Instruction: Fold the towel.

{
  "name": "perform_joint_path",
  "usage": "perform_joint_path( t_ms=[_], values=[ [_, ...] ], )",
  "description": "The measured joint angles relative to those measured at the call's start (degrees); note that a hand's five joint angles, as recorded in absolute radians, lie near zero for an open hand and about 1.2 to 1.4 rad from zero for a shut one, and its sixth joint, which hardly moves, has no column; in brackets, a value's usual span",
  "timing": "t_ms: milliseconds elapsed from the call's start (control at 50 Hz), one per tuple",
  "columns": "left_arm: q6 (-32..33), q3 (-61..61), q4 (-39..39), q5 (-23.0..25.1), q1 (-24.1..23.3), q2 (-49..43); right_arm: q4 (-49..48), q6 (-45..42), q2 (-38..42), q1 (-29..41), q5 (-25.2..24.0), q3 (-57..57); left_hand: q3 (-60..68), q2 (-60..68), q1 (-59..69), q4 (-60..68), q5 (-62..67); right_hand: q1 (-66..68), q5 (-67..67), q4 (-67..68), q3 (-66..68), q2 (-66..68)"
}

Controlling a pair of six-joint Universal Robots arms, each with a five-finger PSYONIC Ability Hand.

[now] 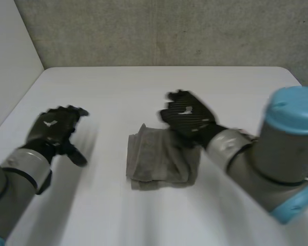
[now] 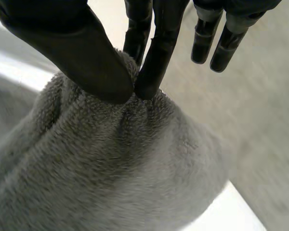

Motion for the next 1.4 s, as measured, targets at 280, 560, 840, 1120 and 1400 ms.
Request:
perform_joint_path(
  t_ms=[280,560,840,1120,1400],
  values=[
    [-0.4,1.7,1.4,0.5,7.3,-0.5,-6.5,8.0,14.2,14.4,3.6,-9.6,0.0,0.0,0.0,0.0,0.0,-25.7,-27.4,0.0,0.0,-27.0],
    [-1.6,10.8,2.4,0.2,-5.4,-9.7,-7.1,18.2,-2.4,2.2,3.7,4.6,0.0,0.0,0.0,0.0,0.0,-58.1,-61.1,0.0,0.0,-60.4],
    [-6.9,15.4,2.2,-0.3,-13.8,-20.9,-2.9,30.6,4.8,-8.1,2.7,6.4,0.0,0.0,0.0,0.0,0.0,-58.5,-61.1,0.0,0.0,-60.4],
    [-6.4,12.3,2.6,-0.2,-13.9,-25.1,-0.4,31.0,14.9,-7.3,1.5,1.8,0.0,0.0,0.0,0.0,0.0,-58.8,-61.1,0.0,0.0,-60.4],
    [-6.4,15.7,2.3,-0.6,-13.6,-19.9,-0.2,30.5,6.9,-7.4,2.5,1.5,0.0,-0.1,0.0,0.0,-0.2,-59.3,-61.1,0.0,0.0,-60.4]
  ],
)
